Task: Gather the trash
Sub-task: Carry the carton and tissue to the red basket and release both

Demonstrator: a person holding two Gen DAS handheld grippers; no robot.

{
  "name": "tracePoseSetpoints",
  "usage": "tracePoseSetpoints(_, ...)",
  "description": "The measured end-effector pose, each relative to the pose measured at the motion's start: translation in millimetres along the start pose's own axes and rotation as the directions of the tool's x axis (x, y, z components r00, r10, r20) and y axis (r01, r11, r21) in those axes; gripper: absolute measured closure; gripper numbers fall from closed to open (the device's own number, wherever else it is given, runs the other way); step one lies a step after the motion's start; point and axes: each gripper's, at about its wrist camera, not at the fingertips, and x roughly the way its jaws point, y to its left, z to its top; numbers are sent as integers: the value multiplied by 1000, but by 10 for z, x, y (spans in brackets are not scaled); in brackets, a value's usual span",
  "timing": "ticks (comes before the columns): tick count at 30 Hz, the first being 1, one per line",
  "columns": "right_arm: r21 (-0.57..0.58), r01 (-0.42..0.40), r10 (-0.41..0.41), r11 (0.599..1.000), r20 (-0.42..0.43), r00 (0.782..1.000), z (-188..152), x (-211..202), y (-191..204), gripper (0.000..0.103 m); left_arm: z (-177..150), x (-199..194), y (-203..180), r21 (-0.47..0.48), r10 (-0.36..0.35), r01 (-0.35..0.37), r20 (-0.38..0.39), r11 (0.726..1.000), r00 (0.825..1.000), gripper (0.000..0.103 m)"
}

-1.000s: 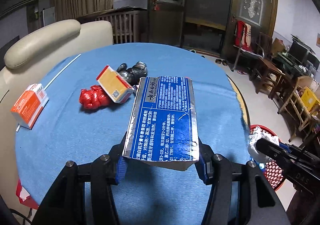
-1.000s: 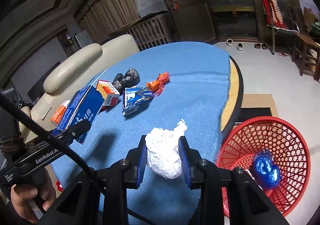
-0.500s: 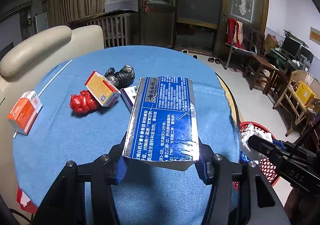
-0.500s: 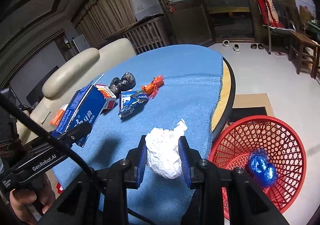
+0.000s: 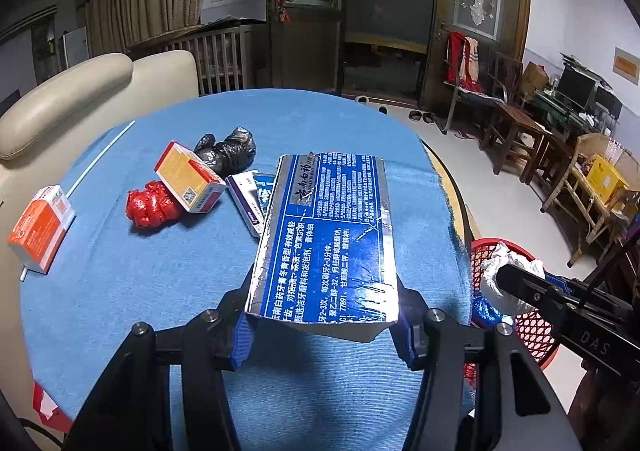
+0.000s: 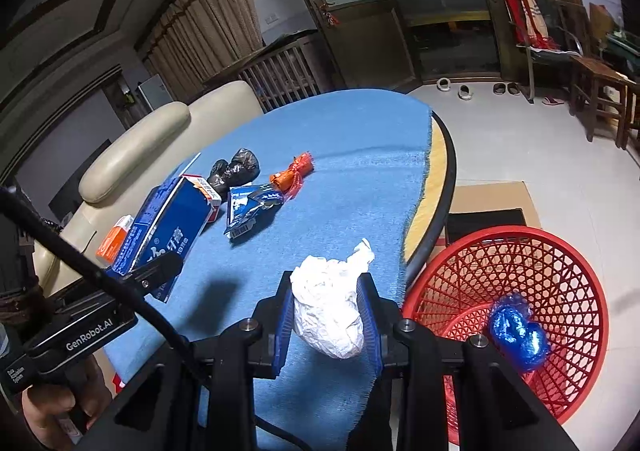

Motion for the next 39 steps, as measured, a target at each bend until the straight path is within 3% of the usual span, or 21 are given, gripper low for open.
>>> tracePoseSetpoints(39,140,112,-115,984,21,993,-73,-283,-764,70,131,273,-720,129,-110,113,-34,985,993,45)
